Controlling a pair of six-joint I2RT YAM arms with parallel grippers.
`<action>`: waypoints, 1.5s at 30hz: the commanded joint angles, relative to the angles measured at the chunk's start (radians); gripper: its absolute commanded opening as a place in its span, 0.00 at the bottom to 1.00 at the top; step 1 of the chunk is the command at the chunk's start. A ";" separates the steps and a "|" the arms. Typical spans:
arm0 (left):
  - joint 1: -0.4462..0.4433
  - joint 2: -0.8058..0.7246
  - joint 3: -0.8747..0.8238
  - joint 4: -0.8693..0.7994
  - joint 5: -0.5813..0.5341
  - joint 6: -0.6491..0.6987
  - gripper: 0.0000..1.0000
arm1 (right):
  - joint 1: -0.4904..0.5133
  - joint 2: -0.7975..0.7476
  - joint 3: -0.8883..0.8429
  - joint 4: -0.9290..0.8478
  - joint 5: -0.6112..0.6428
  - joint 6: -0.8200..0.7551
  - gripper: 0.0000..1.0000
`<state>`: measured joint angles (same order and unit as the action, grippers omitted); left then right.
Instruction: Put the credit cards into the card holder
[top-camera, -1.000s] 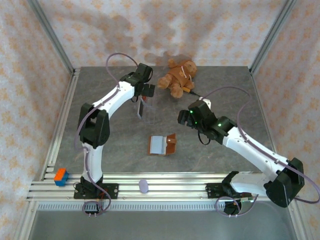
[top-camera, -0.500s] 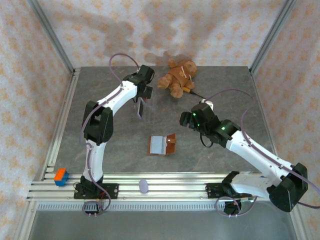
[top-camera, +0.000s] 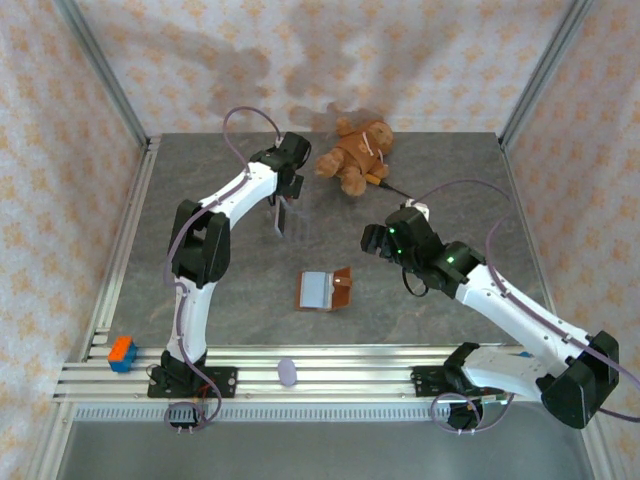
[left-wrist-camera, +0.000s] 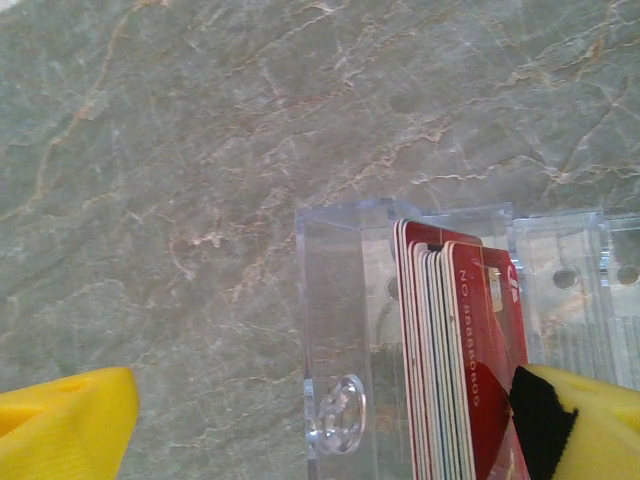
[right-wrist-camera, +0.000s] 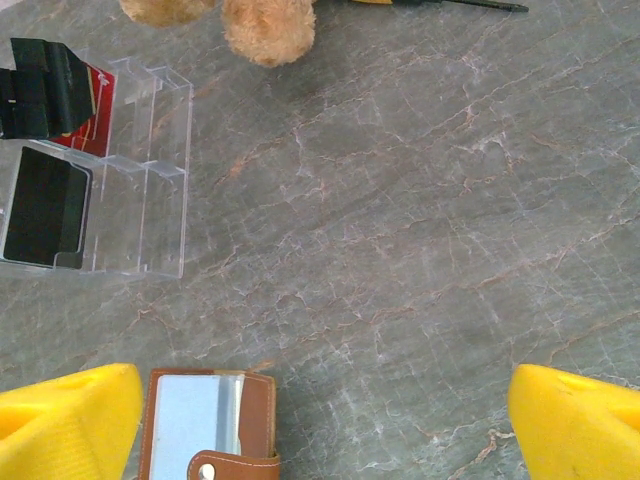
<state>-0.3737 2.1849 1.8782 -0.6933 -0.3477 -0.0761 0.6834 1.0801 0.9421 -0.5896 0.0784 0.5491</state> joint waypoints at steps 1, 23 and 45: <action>-0.021 0.011 0.040 -0.020 -0.157 0.048 0.96 | -0.004 -0.015 -0.001 -0.024 0.006 0.007 0.94; -0.070 0.032 0.092 -0.062 -0.120 0.049 0.85 | -0.004 -0.004 -0.021 -0.001 -0.023 0.025 0.94; -0.070 0.083 0.094 -0.097 -0.258 0.037 0.80 | -0.004 0.012 -0.022 0.002 -0.037 0.031 0.94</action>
<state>-0.4408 2.2734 1.9499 -0.7559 -0.5423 -0.0288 0.6834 1.0912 0.9226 -0.5900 0.0338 0.5648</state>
